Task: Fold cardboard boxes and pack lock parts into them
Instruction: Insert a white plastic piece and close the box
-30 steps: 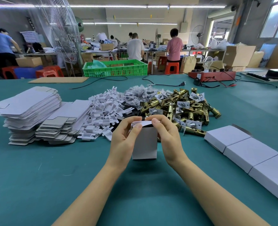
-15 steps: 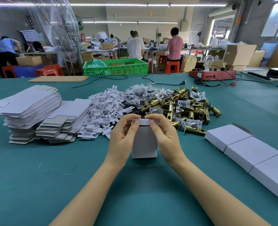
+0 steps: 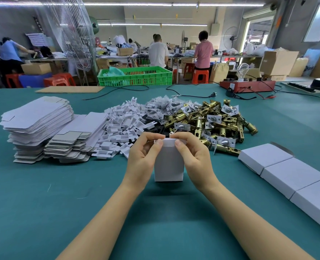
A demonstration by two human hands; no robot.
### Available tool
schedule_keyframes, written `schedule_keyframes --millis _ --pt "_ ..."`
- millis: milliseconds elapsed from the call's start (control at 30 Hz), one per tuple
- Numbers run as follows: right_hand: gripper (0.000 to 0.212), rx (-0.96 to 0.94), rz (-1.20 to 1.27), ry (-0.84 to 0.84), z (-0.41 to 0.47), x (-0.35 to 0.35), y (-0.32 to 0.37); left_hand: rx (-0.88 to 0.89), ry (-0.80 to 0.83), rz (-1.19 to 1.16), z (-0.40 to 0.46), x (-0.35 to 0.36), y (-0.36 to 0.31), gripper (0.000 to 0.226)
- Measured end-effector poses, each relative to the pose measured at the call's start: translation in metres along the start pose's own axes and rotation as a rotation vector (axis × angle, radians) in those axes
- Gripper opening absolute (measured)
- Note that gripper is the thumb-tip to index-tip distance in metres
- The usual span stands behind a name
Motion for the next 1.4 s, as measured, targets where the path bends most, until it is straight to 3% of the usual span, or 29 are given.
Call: schedule_keyframes --millis 267,500,633,833,1133,1300,1400 --pt "0.019 -0.050 -0.049 0.014 -0.001 -0.001 0.000 0.022 0.025 0.022 0.001 -0.002 0.003 0.008" --pt "0.027 0.157 0.186 -0.001 0.006 -0.009 0.001 0.053 0.015 0.071 0.002 0.001 0.004 0.011" --pt "0.022 0.167 0.229 0.075 0.009 -0.017 0.001 0.066 0.014 0.073 0.004 0.001 0.002 0.018" --pt "0.022 0.086 0.156 0.123 0.011 -0.022 0.002 0.070 0.029 0.056 0.004 0.001 0.001 0.012" --pt "0.020 -0.030 0.007 0.046 0.006 -0.018 0.000 0.094 0.081 0.101 0.004 -0.004 0.000 0.010" --pt "0.020 -0.228 -0.219 0.038 0.006 -0.020 0.003 0.133 0.104 0.130 0.004 -0.005 0.000 0.013" --pt "0.023 -0.222 -0.217 0.021 0.006 -0.020 0.003 0.102 0.117 0.095 0.004 -0.006 0.001 0.013"
Point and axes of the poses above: each hand's wrist, its own z-axis towards the middle knuckle, its own x-axis out of the palm, y = z × x, the point moved 1 cm from there along z, towards the middle knuckle, and after that the axes turned 9 degrees about -x, right-handed, at the moved point
